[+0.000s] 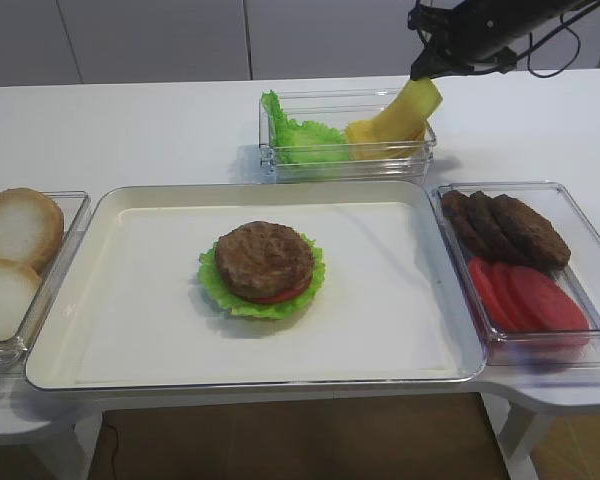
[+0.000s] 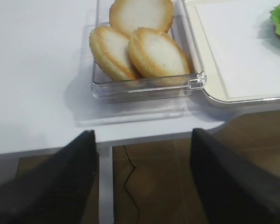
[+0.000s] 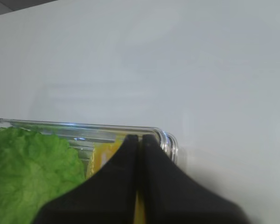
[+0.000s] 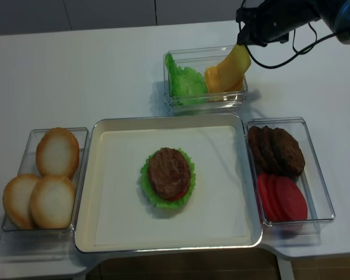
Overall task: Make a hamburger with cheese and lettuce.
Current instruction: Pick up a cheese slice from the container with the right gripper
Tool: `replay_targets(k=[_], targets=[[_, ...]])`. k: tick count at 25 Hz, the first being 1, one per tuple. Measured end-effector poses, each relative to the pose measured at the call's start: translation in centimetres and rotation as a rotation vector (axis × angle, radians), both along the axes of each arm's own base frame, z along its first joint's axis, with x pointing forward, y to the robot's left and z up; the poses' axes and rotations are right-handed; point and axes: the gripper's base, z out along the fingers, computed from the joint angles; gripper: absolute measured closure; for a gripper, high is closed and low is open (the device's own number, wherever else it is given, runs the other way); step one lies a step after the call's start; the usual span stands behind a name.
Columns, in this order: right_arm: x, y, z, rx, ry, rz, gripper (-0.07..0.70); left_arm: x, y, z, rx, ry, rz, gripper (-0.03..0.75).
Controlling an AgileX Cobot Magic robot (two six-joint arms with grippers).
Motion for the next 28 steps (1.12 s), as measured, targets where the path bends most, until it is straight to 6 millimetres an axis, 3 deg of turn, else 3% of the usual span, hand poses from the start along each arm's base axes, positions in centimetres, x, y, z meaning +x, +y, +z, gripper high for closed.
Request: replay_targets(k=[16,23,28], targets=[[-2.1,0.1,4.3,0.000,-0.027,0.057,0.628,0.0,0.0,0.0,0.000,0.000,0.000,0.247],[-3.9,0.2,7.1,-0.015,-0.033,0.108,0.628,0.0,0.0,0.0,0.000,0.000,0.000,0.247],[-5.6,0.1,10.1,-0.029,-0.081,0.125,0.628,0.0,0.0,0.0,0.000,0.000,0.000,0.247]])
